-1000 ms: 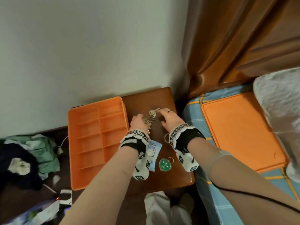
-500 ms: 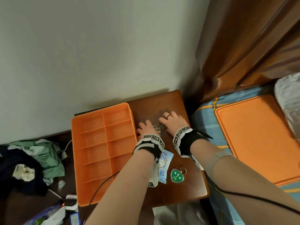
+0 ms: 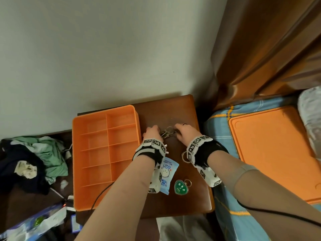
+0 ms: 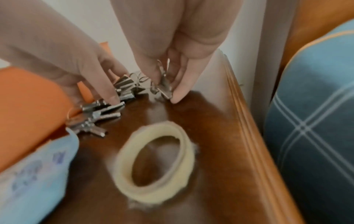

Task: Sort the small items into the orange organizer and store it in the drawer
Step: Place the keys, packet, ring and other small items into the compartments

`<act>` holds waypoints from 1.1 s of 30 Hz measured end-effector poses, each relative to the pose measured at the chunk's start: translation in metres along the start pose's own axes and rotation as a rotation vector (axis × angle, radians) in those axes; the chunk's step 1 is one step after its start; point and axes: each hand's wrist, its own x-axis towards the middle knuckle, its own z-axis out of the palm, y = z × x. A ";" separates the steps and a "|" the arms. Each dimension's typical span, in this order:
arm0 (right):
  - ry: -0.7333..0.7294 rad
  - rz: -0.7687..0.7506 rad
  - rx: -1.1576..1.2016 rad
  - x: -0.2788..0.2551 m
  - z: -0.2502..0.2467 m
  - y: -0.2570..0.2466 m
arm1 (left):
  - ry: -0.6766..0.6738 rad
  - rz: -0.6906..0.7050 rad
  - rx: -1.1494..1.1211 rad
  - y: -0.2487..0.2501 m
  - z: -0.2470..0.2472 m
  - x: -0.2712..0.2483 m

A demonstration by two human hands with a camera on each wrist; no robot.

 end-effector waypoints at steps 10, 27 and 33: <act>0.065 0.093 0.551 -0.001 0.000 -0.005 | 0.024 0.113 -0.074 0.008 -0.010 -0.008; -0.039 0.061 0.986 -0.010 -0.012 -0.032 | 0.128 0.340 -0.389 0.006 -0.039 -0.030; -0.026 0.063 0.947 -0.028 -0.032 -0.068 | 0.145 0.360 -0.560 -0.001 -0.077 -0.060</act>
